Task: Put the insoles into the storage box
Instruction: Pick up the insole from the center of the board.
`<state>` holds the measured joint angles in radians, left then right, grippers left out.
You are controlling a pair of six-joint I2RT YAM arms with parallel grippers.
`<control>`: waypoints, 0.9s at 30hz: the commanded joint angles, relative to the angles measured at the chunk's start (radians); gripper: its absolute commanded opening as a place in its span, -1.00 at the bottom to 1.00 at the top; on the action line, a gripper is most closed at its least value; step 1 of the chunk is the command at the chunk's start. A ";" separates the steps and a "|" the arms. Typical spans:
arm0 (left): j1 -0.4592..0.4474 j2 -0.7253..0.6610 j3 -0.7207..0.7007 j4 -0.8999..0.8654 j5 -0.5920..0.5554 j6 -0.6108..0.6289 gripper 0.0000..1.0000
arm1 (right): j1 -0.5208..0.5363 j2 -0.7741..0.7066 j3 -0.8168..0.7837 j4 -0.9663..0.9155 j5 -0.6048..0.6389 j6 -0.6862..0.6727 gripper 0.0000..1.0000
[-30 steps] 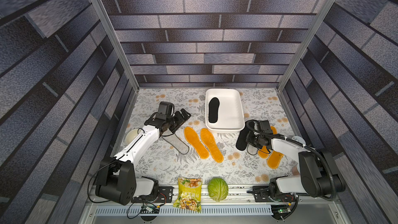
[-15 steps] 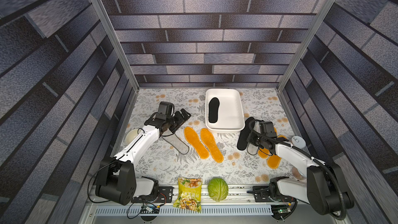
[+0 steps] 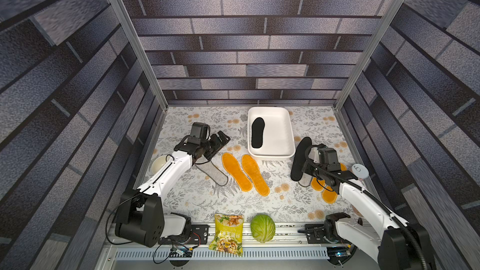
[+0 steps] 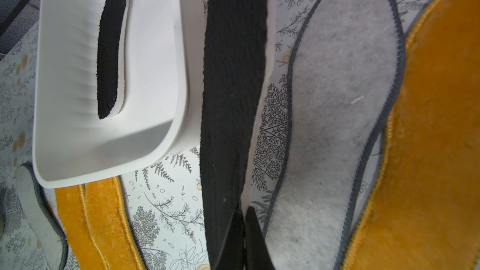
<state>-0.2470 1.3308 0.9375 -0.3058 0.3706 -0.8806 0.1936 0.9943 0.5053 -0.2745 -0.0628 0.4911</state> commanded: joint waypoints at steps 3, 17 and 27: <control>0.006 0.002 -0.011 -0.001 0.016 0.000 1.00 | -0.005 -0.090 -0.022 -0.069 0.023 -0.049 -1.00; 0.011 -0.002 -0.016 0.005 0.027 0.001 1.00 | -0.006 -0.111 0.135 -0.160 -0.069 -0.187 -1.00; 0.016 -0.013 -0.019 0.006 0.032 0.002 1.00 | -0.005 0.113 0.413 -0.235 -0.171 -0.266 -1.00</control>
<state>-0.2405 1.3308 0.9356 -0.3016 0.3897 -0.8806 0.1936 1.0462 0.8398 -0.4534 -0.1856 0.2707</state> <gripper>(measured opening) 0.997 0.042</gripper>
